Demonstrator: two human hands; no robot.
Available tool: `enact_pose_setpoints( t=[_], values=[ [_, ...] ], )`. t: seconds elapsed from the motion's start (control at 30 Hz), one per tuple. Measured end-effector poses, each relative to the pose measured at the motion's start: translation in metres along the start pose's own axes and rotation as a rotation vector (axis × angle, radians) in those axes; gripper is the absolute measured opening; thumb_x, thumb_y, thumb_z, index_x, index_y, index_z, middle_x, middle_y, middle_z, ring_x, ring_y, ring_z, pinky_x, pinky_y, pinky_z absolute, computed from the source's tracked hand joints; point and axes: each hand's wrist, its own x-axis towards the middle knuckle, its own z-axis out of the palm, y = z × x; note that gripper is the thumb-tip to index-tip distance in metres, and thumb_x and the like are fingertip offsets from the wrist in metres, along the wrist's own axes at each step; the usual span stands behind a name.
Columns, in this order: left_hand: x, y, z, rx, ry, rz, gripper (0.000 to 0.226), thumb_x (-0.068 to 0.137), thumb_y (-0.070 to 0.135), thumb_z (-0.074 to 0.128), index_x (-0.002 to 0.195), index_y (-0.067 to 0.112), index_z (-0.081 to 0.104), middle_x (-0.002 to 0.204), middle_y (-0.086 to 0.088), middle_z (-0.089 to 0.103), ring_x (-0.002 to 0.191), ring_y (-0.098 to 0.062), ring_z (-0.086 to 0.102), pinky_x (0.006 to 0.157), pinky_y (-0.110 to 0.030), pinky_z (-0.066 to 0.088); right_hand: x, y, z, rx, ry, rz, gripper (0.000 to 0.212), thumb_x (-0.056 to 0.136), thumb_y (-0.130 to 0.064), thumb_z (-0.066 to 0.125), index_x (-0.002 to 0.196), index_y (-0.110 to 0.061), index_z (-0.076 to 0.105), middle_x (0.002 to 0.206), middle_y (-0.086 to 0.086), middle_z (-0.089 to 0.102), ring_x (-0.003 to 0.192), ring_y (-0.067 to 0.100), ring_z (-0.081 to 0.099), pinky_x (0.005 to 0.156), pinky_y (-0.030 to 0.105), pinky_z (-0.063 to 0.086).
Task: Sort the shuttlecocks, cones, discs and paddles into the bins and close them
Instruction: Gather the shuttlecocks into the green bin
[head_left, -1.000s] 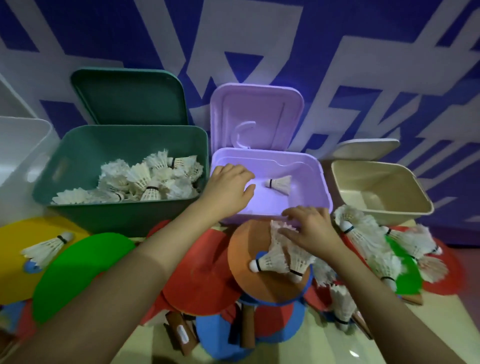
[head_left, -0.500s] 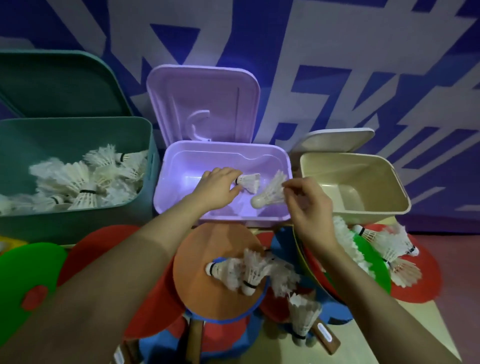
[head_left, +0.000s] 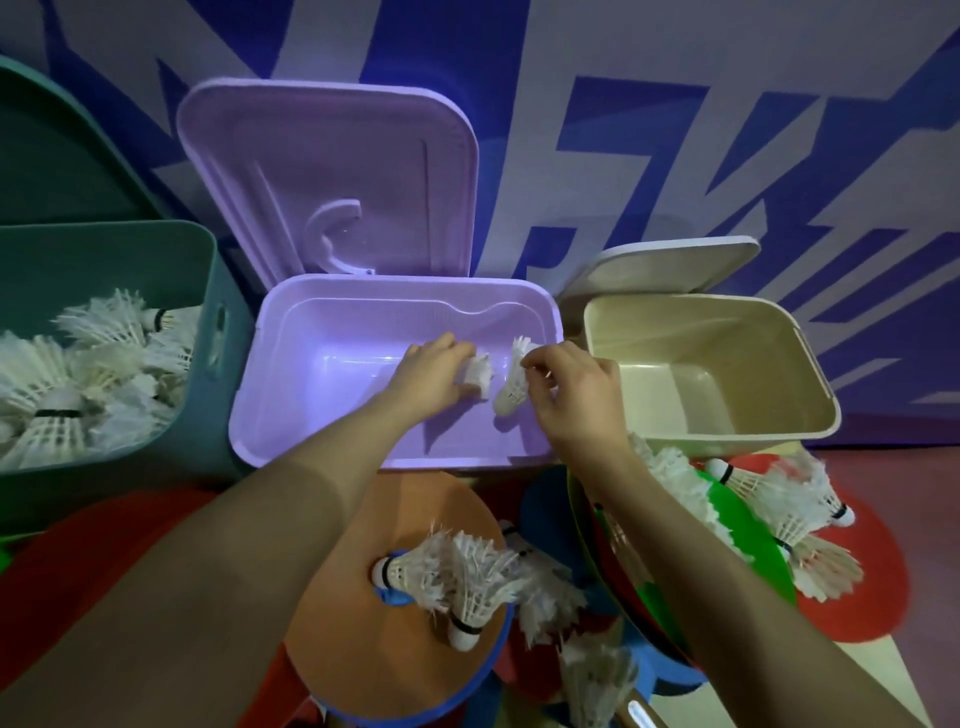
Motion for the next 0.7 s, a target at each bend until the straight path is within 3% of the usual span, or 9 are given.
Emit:
enact_pose_setpoints(
  t=[0.23, 0.33, 0.43, 0.7],
  values=[
    [-0.044, 0.006, -0.062, -0.105, 0.312, -0.015, 0.046, 0.078, 0.042, 0.069, 0.112, 0.013, 0.059, 0.107, -0.006, 0.063, 0.100, -0.029, 0.057, 0.082, -0.034, 0.036, 0.004, -0.028, -0.014, 0.116, 0.070, -0.155, 0.012, 0.087, -0.015, 0.053, 0.089, -0.010, 0.064, 0.083, 0.003, 0.064, 0.075, 0.025, 0.059, 0.069, 0.036, 0.041],
    [-0.080, 0.006, -0.103, -0.139, 0.448, 0.010, 0.053, 0.073, 0.055, 0.053, 0.104, 0.013, 0.060, 0.093, -0.004, 0.065, 0.089, -0.029, 0.059, 0.076, -0.036, 0.045, 0.007, -0.056, -0.025, 0.193, 0.136, -0.248, 0.016, 0.088, -0.015, 0.052, 0.091, -0.007, 0.065, 0.083, 0.004, 0.063, 0.078, 0.020, 0.055, 0.070, 0.032, 0.041],
    [-0.115, -0.006, -0.144, -0.122, 0.590, 0.022, 0.057, 0.071, 0.057, 0.049, 0.106, 0.012, 0.059, 0.095, -0.007, 0.059, 0.085, -0.033, 0.059, 0.074, -0.039, 0.048, 0.010, -0.094, -0.028, 0.280, 0.187, -0.306, 0.013, 0.088, -0.009, 0.053, 0.091, -0.004, 0.065, 0.084, 0.005, 0.064, 0.079, 0.014, 0.054, 0.072, 0.028, 0.041],
    [-0.202, -0.096, -0.212, -0.010, 0.649, -0.143, 0.065, 0.073, 0.057, 0.042, 0.119, 0.014, 0.056, 0.111, -0.009, 0.058, 0.101, -0.033, 0.058, 0.087, -0.042, 0.044, 0.022, -0.209, 0.016, 0.416, 0.181, -0.409, 0.014, 0.087, 0.001, 0.055, 0.097, -0.002, 0.064, 0.084, 0.010, 0.060, 0.076, 0.018, 0.053, 0.067, 0.031, 0.044]
  ],
)
